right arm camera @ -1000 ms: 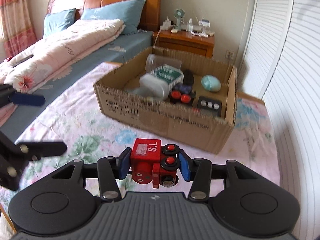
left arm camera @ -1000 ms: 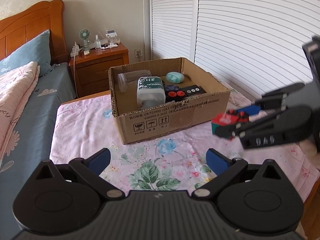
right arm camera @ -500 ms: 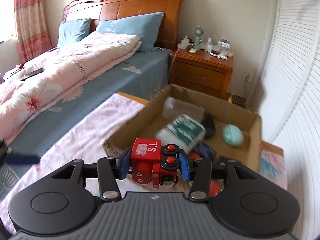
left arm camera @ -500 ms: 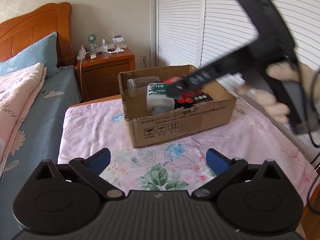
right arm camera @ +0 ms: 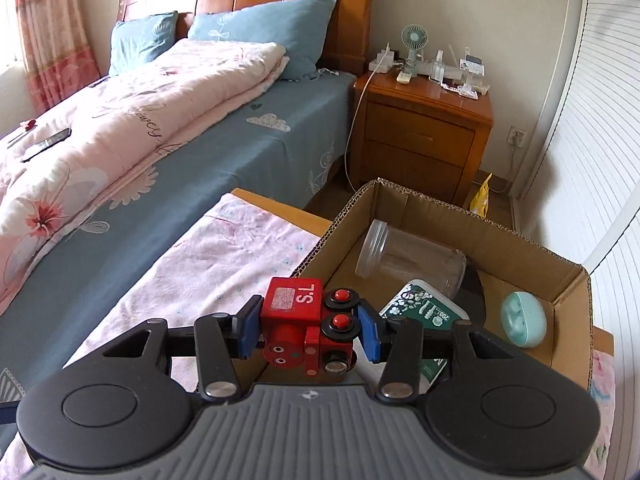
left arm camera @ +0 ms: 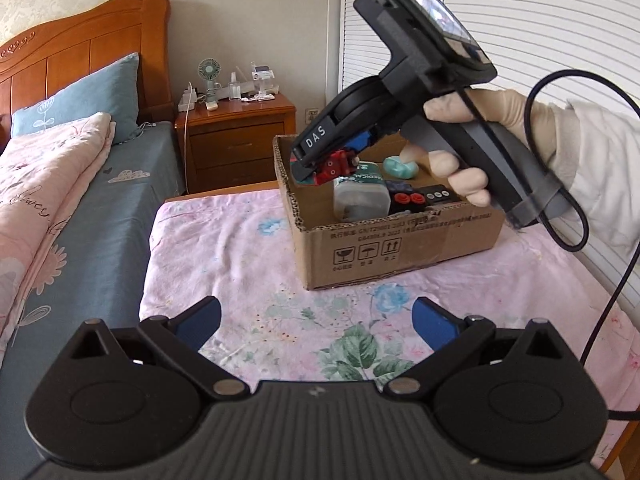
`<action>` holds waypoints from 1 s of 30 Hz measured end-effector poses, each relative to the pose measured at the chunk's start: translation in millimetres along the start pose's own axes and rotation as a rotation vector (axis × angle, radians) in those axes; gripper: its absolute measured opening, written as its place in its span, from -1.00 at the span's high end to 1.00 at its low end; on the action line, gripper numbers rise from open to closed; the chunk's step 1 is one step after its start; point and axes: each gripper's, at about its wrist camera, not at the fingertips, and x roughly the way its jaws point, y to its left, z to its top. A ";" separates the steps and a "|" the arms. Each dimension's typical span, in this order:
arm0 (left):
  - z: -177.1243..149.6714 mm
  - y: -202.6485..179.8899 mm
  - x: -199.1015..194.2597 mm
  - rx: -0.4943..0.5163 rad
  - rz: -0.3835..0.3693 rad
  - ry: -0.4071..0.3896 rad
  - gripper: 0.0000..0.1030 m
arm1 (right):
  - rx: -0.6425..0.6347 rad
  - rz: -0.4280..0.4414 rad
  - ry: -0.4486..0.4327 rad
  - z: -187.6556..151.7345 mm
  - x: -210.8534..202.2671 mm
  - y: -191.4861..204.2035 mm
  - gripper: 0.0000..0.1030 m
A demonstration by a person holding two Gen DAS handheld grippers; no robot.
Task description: Organize rigid objects
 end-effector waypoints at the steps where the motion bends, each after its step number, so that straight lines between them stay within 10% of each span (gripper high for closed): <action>1: -0.2 0.6 0.7 -0.001 0.000 0.000 -0.97 | 0.000 0.001 0.003 0.0 1.8 0.1 -0.05; 4: -0.9 2.1 2.6 -0.006 -0.004 0.002 -0.97 | -0.006 0.005 0.002 -0.3 5.8 1.7 -0.06; 8: -1.6 2.7 3.7 -0.010 -0.002 0.006 -0.97 | 0.001 0.011 -0.020 0.4 2.8 2.5 -0.80; 18: 1.6 0.6 1.7 -0.011 0.011 0.006 -0.97 | 0.053 -0.037 -0.014 -9.8 -17.5 -3.8 -0.96; 30: 27.2 -12.3 -1.8 -0.056 0.118 0.043 -0.97 | 0.217 -0.336 -0.006 -98.0 -114.3 -17.2 -1.00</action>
